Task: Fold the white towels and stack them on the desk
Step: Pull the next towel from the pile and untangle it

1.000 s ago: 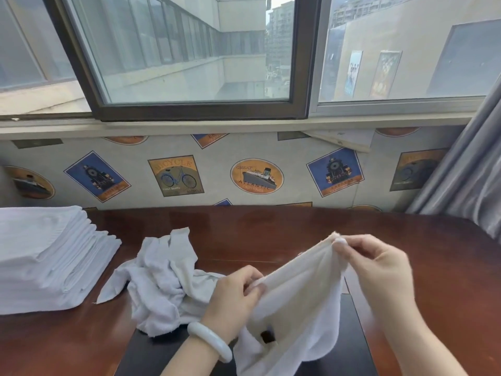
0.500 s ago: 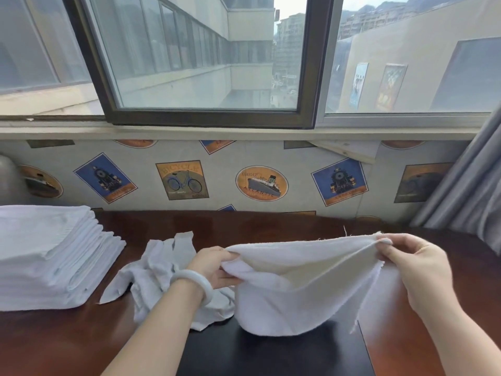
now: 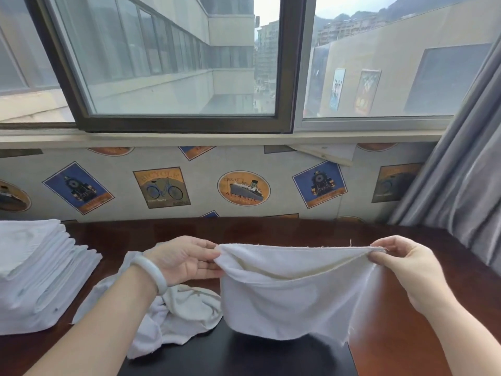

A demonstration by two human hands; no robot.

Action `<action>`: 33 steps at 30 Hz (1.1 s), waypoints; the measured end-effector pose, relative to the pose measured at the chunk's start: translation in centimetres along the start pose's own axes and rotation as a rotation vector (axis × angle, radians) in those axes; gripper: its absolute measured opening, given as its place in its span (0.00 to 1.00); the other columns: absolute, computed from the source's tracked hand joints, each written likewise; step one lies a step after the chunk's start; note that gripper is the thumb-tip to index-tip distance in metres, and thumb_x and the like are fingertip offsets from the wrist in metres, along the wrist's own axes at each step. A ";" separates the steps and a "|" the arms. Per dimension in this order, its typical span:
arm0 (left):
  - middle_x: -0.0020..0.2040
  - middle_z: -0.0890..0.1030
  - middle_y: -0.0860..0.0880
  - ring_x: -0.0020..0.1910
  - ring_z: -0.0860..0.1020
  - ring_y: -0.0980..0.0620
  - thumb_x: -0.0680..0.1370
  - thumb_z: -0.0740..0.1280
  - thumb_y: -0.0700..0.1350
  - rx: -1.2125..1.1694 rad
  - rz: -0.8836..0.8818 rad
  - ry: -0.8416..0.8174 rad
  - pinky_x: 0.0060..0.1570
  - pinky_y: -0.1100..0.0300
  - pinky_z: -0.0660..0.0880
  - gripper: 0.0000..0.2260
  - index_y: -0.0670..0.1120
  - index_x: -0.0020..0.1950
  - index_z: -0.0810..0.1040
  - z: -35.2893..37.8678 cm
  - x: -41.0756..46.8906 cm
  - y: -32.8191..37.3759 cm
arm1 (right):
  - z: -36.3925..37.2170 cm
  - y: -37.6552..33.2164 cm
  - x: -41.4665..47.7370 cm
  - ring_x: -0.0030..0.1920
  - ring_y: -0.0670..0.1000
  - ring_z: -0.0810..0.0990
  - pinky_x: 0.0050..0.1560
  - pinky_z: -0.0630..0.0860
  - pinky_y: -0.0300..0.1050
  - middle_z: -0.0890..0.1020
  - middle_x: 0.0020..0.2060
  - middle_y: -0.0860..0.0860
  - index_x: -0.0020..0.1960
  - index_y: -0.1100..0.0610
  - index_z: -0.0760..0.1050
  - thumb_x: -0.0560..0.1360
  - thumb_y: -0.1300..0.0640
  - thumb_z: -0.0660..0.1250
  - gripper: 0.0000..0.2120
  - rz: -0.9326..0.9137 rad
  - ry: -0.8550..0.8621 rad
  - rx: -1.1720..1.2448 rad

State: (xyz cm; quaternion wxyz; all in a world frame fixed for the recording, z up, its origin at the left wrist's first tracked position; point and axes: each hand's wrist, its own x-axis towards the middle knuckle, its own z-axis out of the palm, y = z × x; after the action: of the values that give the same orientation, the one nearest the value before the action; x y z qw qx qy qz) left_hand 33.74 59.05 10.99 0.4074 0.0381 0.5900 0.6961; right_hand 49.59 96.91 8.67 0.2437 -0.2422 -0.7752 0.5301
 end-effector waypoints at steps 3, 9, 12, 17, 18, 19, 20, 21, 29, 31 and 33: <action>0.44 0.82 0.36 0.42 0.83 0.43 0.68 0.78 0.34 0.231 -0.011 0.103 0.46 0.49 0.83 0.13 0.34 0.49 0.79 0.5 -0.3 0.5 | -1.0 -0.5 -0.2 0.31 0.45 0.82 0.34 0.75 0.29 0.85 0.36 0.58 0.40 0.57 0.82 0.70 0.69 0.74 0.07 0.001 -0.022 0.013; 0.44 0.80 0.45 0.39 0.79 0.45 0.74 0.62 0.38 1.432 0.019 0.760 0.36 0.56 0.72 0.04 0.46 0.41 0.69 2.4 0.9 0.5 | -0.8 -2.2 -1.4 0.22 0.42 0.70 0.26 0.65 0.29 0.81 0.26 0.50 0.37 0.52 0.83 0.69 0.62 0.77 0.07 -0.103 -0.053 -0.200; 0.32 0.78 0.44 0.26 0.75 0.48 0.77 0.64 0.38 0.995 -0.035 0.582 0.27 0.57 0.74 0.03 0.42 0.45 0.71 1.4 0.3 1.4 | -1.5 -2.7 -1.8 0.21 0.42 0.70 0.25 0.65 0.30 0.80 0.24 0.50 0.36 0.49 0.83 0.69 0.59 0.77 0.07 -0.145 -0.039 -0.269; 0.36 0.79 0.40 0.31 0.78 0.49 0.78 0.67 0.32 0.397 -0.035 0.230 0.33 0.57 0.80 0.05 0.39 0.52 0.76 1.9 -2.0 3.9 | -3.3 -2.8 -1.2 0.22 0.49 0.70 0.26 0.67 0.38 0.79 0.24 0.56 0.38 0.47 0.83 0.71 0.58 0.76 0.07 -0.129 -0.096 -0.236; 0.38 0.80 0.40 0.32 0.79 0.49 0.77 0.67 0.32 0.345 -0.006 0.228 0.34 0.57 0.81 0.05 0.39 0.51 0.77 1.9 -2.1 4.2 | -3.5 -2.9 -1.1 0.22 0.50 0.71 0.26 0.68 0.39 0.80 0.25 0.56 0.39 0.49 0.83 0.71 0.60 0.75 0.06 -0.131 -0.096 -0.206; 0.39 0.81 0.40 0.32 0.79 0.49 0.77 0.67 0.31 0.328 0.016 0.248 0.35 0.57 0.82 0.05 0.38 0.51 0.78 1.9 -1.9 4.3 | -3.6 -3.0 -0.9 0.22 0.50 0.73 0.26 0.70 0.38 0.80 0.26 0.58 0.40 0.53 0.83 0.72 0.62 0.74 0.05 -0.131 -0.088 -0.167; 0.40 0.81 0.39 0.33 0.80 0.49 0.77 0.67 0.30 0.345 0.028 0.285 0.35 0.57 0.82 0.06 0.36 0.51 0.79 1.8 -1.7 4.3 | -3.5 -3.0 -0.8 0.23 0.51 0.76 0.26 0.73 0.37 0.81 0.27 0.59 0.41 0.56 0.82 0.72 0.64 0.73 0.05 -0.119 -0.079 -0.107; 0.41 0.82 0.38 0.33 0.80 0.48 0.77 0.66 0.30 0.381 0.027 0.333 0.35 0.56 0.82 0.06 0.35 0.52 0.80 1.7 -1.1 4.3 | -3.2 -2.9 -0.5 0.25 0.52 0.80 0.27 0.76 0.37 0.82 0.29 0.61 0.43 0.62 0.81 0.73 0.67 0.72 0.03 -0.088 -0.083 -0.031; 0.53 0.80 0.32 0.41 0.82 0.42 0.78 0.64 0.27 0.356 0.066 0.491 0.36 0.54 0.83 0.09 0.31 0.58 0.77 3.0 4.4 5.9 | 1.4 1.6 5.3 0.34 0.54 0.86 0.35 0.82 0.38 0.83 0.37 0.65 0.44 0.68 0.76 0.75 0.73 0.67 0.03 0.079 -0.053 0.096; 0.51 0.81 0.32 0.42 0.83 0.41 0.77 0.65 0.27 0.322 0.146 0.485 0.37 0.54 0.83 0.09 0.31 0.56 0.78 3.4 4.1 7.4 | 1.0 0.8 6.1 0.40 0.56 0.86 0.39 0.82 0.38 0.84 0.35 0.59 0.45 0.68 0.76 0.76 0.71 0.67 0.01 0.016 -0.019 0.154; 0.49 0.82 0.32 0.41 0.83 0.41 0.76 0.66 0.27 0.292 0.221 0.473 0.38 0.54 0.83 0.08 0.31 0.53 0.79 3.4 3.1 8.0 | 0.1 -0.4 5.5 0.41 0.53 0.86 0.44 0.81 0.36 0.85 0.37 0.57 0.47 0.68 0.77 0.75 0.70 0.68 0.01 -0.059 0.009 0.211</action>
State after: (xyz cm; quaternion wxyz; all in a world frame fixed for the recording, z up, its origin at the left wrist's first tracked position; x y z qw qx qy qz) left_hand 29.35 63.86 17.58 0.1705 -0.0028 0.7547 0.6335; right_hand 45.28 100.18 9.62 0.2868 -0.1948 -0.7206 0.6004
